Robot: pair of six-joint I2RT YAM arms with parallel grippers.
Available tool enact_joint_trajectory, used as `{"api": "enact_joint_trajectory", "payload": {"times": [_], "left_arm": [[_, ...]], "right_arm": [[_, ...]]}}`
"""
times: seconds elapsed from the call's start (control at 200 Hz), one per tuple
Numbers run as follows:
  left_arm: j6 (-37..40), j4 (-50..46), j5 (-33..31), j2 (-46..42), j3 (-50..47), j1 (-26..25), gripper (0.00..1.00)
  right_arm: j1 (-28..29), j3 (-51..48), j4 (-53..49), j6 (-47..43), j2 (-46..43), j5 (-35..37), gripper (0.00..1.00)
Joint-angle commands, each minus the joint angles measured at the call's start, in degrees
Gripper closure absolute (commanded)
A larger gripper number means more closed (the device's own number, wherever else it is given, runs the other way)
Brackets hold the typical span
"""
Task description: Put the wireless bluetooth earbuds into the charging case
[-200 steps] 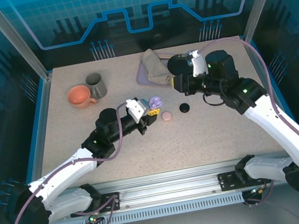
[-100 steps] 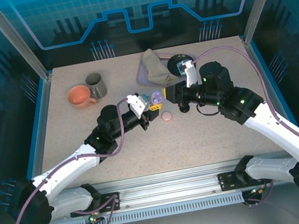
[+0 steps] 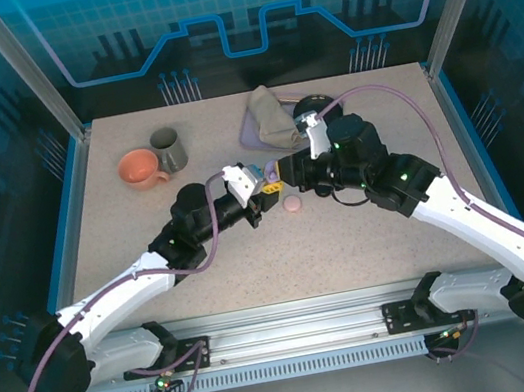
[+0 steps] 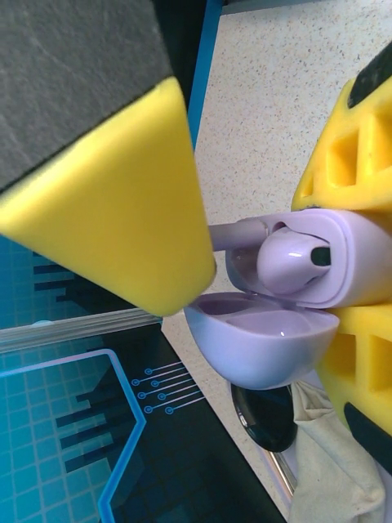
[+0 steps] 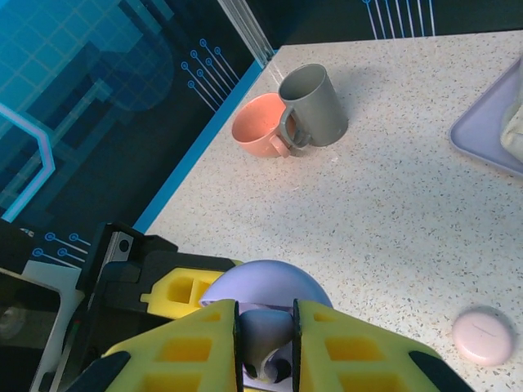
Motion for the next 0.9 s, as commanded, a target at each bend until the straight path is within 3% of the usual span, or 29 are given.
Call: {"api": "enact_joint_trajectory", "payload": {"times": [0.0, 0.895], "left_arm": [[-0.2, 2.5, 0.4, -0.2, 1.9, -0.5, 1.00], [0.0, 2.1, 0.0, -0.7, 1.9, -0.5, 1.00]], "right_arm": [[1.0, 2.0, 0.0, -1.4, 0.2, 2.1, 0.79], [1.8, 3.5, -3.9, -2.7, 2.2, 0.9, 0.75]]}}
